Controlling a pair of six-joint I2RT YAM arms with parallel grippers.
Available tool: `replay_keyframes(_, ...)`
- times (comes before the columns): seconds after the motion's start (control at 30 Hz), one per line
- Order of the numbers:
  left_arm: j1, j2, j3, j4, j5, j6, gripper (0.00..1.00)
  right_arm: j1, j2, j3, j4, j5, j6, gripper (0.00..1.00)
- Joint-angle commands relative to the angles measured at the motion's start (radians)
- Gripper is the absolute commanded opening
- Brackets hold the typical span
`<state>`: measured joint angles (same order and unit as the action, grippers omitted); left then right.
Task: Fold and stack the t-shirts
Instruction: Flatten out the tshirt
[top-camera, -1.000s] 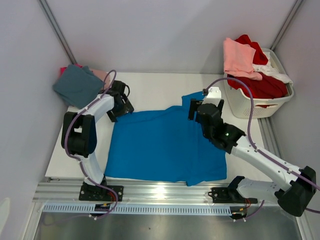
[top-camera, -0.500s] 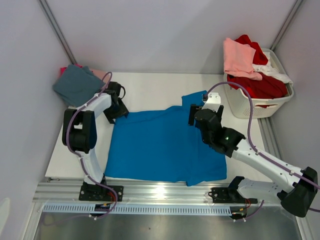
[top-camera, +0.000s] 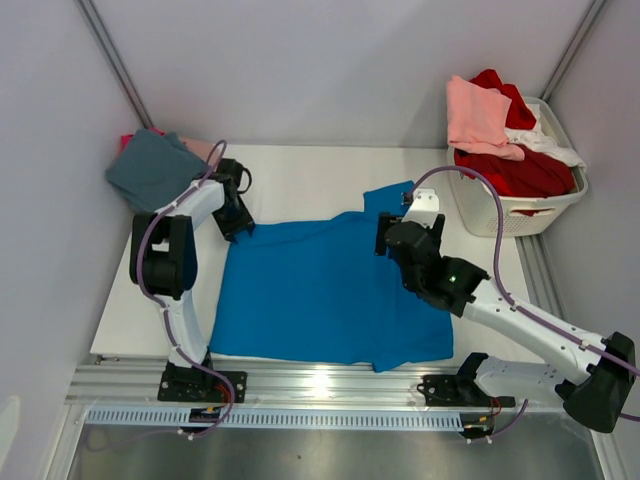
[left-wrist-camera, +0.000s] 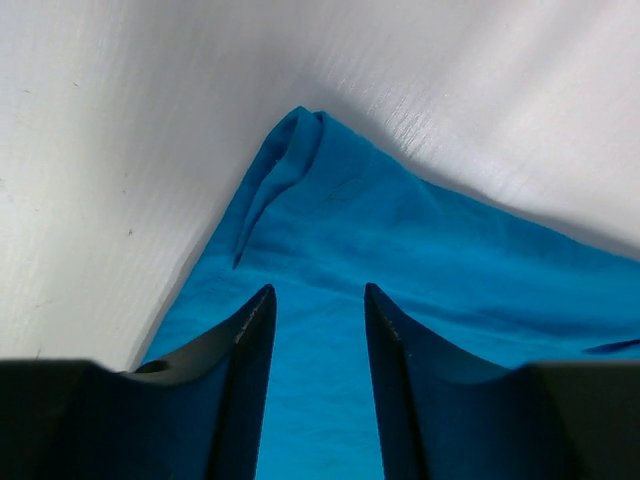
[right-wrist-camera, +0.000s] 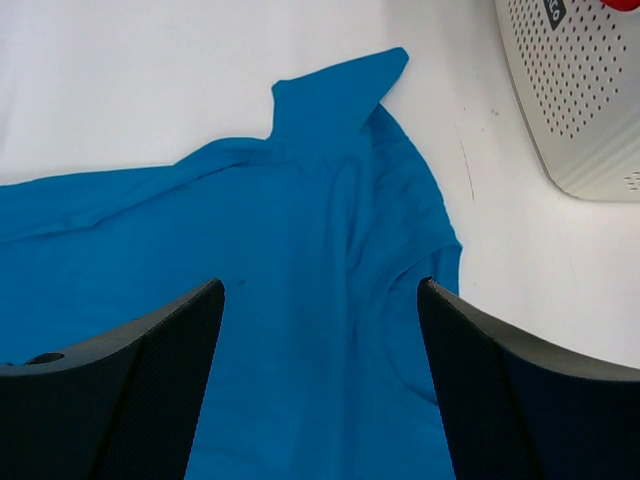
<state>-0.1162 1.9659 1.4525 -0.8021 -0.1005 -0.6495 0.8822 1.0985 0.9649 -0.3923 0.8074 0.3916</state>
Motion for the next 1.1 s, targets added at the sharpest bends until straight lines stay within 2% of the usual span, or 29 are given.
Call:
replay_keyframes(0.0, 0.013, 0.004, 0.034, -0.043, -0.039, 0.022, 0.49, 0.011, -0.014, 0.043, 0.006, 0.039, 0.016, 0.81)
replay_keyframes(0.07, 0.019, -0.016, 0.016, -0.034, -0.054, 0.024, 0.58, 0.011, -0.02, 0.043, 0.006, 0.036, 0.015, 0.81)
replay_keyframes(0.2, 0.036, -0.05, -0.046, 0.02, 0.011, 0.033, 0.62, 0.012, -0.025, 0.043, 0.004, 0.023, 0.015, 0.81)
replay_keyframes(0.3, 0.068, -0.111, -0.151, 0.095, 0.09, 0.034, 0.62, 0.012, -0.025, 0.046, 0.004, 0.009, 0.01, 0.81)
replay_keyframes(0.37, 0.113, -0.15, -0.251, 0.186, 0.2, 0.019, 0.64, 0.012, -0.023, 0.049, 0.007, 0.004, 0.006, 0.81)
replay_keyframes(0.43, 0.167, -0.177, -0.286, 0.233, 0.293, -0.01, 0.64, 0.012, -0.022, 0.054, 0.012, -0.004, -0.003, 0.81)
replay_keyframes(0.53, 0.211, -0.131, -0.288, 0.244, 0.349, 0.002, 0.61, 0.014, -0.019, 0.069, 0.01, -0.016, -0.013, 0.81)
replay_keyframes(0.77, 0.213, -0.116, -0.277, 0.282, 0.401, 0.002, 0.5, 0.017, -0.011, 0.089, 0.006, -0.027, -0.02, 0.8)
replay_keyframes(0.93, 0.213, -0.176, -0.314, 0.363, 0.443, -0.001, 0.49, 0.023, -0.006, 0.086, 0.003, -0.034, -0.007, 0.79)
replay_keyframes(1.07, 0.216, -0.145, -0.287, 0.322, 0.418, 0.004, 0.45, 0.029, 0.001, 0.093, -0.003, -0.034, 0.001, 0.79)
